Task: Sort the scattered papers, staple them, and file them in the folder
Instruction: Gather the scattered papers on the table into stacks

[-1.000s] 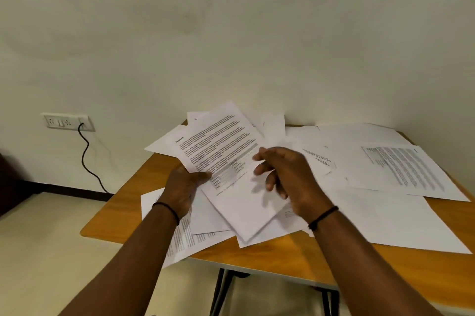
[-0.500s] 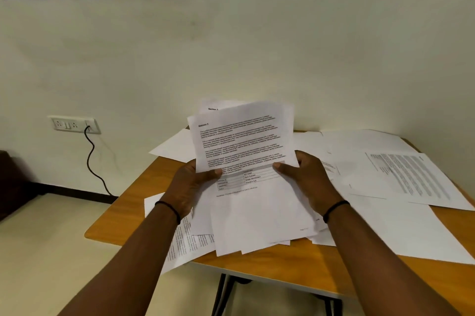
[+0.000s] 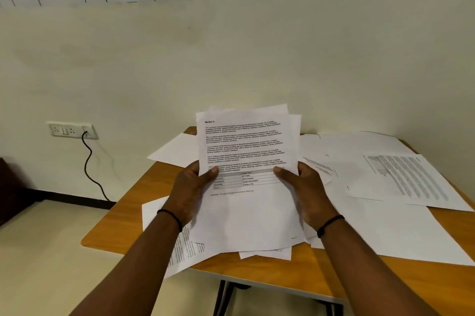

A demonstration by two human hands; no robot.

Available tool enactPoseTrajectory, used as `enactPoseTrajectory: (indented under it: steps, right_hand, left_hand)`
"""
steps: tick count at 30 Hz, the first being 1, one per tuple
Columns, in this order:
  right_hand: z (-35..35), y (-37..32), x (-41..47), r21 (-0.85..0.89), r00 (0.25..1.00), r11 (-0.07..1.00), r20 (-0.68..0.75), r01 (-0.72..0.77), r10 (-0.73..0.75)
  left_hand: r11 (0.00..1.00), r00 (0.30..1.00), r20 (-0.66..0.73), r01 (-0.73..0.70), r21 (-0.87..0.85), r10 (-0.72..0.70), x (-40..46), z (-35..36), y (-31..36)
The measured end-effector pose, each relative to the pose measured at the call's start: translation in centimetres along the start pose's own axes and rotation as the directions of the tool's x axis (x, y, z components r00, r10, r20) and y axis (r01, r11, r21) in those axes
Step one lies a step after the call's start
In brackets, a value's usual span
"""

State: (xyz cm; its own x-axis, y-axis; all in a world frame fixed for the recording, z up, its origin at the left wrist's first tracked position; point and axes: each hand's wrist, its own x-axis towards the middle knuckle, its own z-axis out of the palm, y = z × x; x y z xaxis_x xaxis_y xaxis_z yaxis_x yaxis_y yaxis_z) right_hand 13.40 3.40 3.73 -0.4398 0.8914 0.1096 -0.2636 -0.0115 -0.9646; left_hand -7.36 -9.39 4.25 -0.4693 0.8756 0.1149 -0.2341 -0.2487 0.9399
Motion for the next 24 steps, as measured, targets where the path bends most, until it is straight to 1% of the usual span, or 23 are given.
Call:
enactPoseTrajectory:
  steps: [2,4,6,9,11,12,16,18,19,20,21,22,23,24]
  right_hand:
    - [0.1,-0.2,-0.3,0.011,1.0,1.0,0.017,0.014,-0.015]
    - [0.3,-0.8,-0.5,0.009,0.997,0.997,0.028,0.074,-0.074]
    - [0.7,-2.2,-0.5,-0.044,0.985,0.984,0.005,0.175,-0.175]
    - [1.4,-4.2,-0.1,-0.157,0.94,0.93,-0.033,0.332,-0.341]
    - [1.7,-5.0,-0.2,-0.203,0.91,0.895,-0.042,0.397,-0.413]
    - [1.8,-5.0,-0.3,-0.217,0.905,0.887,-0.032,0.408,-0.424]
    - [1.4,-3.4,-0.6,-0.185,0.948,0.931,0.01,0.316,-0.319]
    - [1.1,-3.3,-0.6,-0.194,0.95,0.931,0.011,0.308,-0.312]
    - [0.9,-3.6,-0.6,-0.182,0.949,0.933,0.01,0.311,-0.315]
    - [0.7,-3.8,-0.4,-0.148,0.952,0.942,0.004,0.302,-0.305]
    - [0.4,-4.0,-0.2,-0.1,0.959,0.954,0.002,0.282,-0.283]
    - [0.1,-4.1,0.1,-0.053,0.968,0.967,0.006,0.25,-0.25]
    - [-0.4,-3.9,0.4,-0.016,0.977,0.977,0.024,0.211,-0.211]
    - [-1.0,-3.4,0.9,0.008,0.984,0.985,0.055,0.17,-0.17]
  left_hand:
    - [0.999,0.999,0.019,-0.028,0.029,0.028,-0.1,0.1,0.1]
    - [0.994,0.997,0.037,-0.068,0.083,0.065,-0.2,0.2,0.5]
    - [0.986,0.993,0.047,-0.112,0.126,0.107,0.0,0.5,1.3]
    - [0.972,0.986,0.047,-0.168,0.163,0.163,0.6,1.1,2.9]
    - [0.967,0.981,0.038,-0.194,0.163,0.19,0.8,1.6,3.8]
    - [0.968,0.981,0.033,-0.196,0.158,0.193,1.0,1.7,4.0]
    - [0.965,0.989,0.027,-0.146,0.218,0.144,0.7,1.5,3.0]
    - [0.975,0.994,0.064,-0.103,0.199,0.092,0.2,1.4,2.6]
    - [0.976,0.996,0.061,-0.083,0.199,0.072,0.1,1.2,2.7]
    - [0.974,0.998,0.023,-0.054,0.219,0.05,0.0,0.9,3.0]
    - [0.963,0.998,-0.05,-0.018,0.269,0.032,0.1,0.1,3.1]
    - [0.928,0.991,-0.133,0.021,0.371,0.031,0.2,-1.0,3.0]
    - [0.852,0.979,-0.198,0.056,0.52,0.056,0.4,-2.6,2.6]
    - [0.717,0.969,-0.234,0.105,0.689,0.083,0.5,-4.5,1.9]
